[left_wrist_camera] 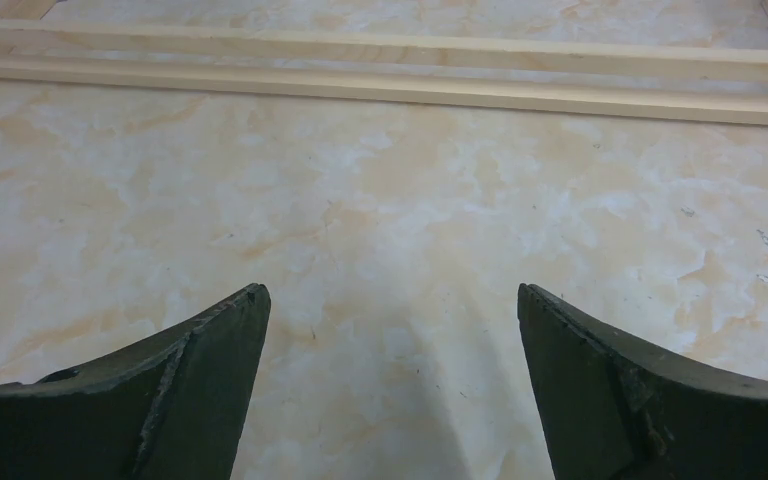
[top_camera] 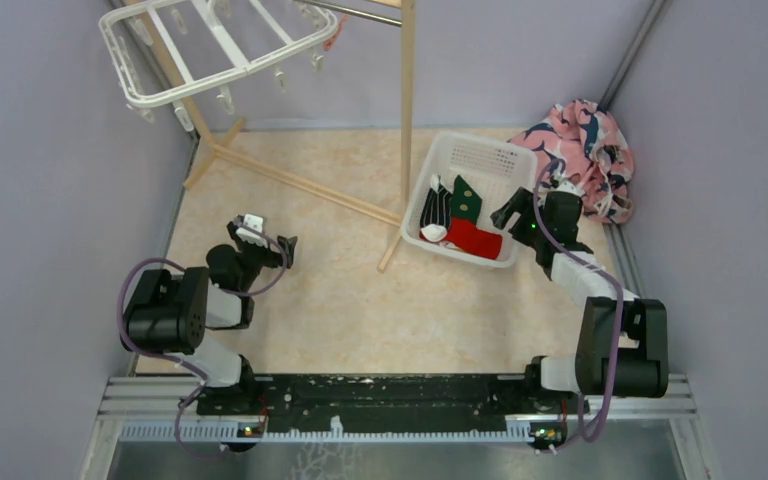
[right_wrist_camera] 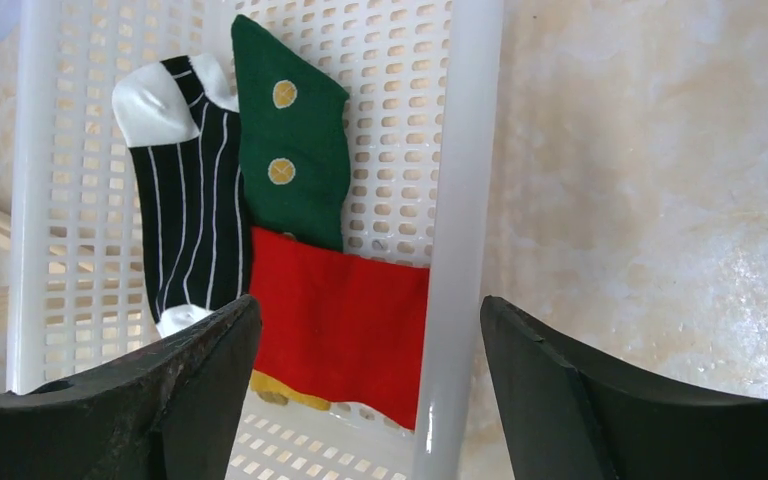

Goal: Clip the socks to the hanger
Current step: Move the bin to the center of the board.

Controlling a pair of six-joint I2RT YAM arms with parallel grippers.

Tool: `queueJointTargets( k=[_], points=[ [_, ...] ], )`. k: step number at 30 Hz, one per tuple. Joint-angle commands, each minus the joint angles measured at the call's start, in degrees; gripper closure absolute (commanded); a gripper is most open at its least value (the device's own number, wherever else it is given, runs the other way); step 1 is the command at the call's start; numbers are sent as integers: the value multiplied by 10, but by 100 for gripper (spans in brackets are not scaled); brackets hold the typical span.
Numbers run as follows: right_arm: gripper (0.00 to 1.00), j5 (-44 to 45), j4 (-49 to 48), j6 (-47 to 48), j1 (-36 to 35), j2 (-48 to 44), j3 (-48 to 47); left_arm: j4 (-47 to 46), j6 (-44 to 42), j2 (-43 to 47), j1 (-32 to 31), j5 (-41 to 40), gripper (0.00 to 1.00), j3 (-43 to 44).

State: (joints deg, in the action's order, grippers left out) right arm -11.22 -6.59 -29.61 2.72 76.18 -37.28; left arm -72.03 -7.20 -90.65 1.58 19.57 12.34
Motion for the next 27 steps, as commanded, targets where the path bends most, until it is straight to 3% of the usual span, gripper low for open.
queueJointTargets(
  k=[1, 15, 19, 25, 27],
  points=[
    [20, 19, -10, 7, -4, -23, -16, -21, -5, -4, -3, 12, 1, 9],
    [22, 50, 29, 10, -4, -134, -17, -22, -4, -5, -3, 14, 1, 9],
    [37, 52, 63, 21, -7, -139, -46, -22, -3, -4, -3, 15, 1, 9],
    [40, 60, 77, 44, -54, -118, -76, -25, -2, -2, -3, 5, 1, 9],
    [41, 68, 71, 49, -70, -100, -81, 41, 4, 23, -5, -15, 1, 37]
  ],
)
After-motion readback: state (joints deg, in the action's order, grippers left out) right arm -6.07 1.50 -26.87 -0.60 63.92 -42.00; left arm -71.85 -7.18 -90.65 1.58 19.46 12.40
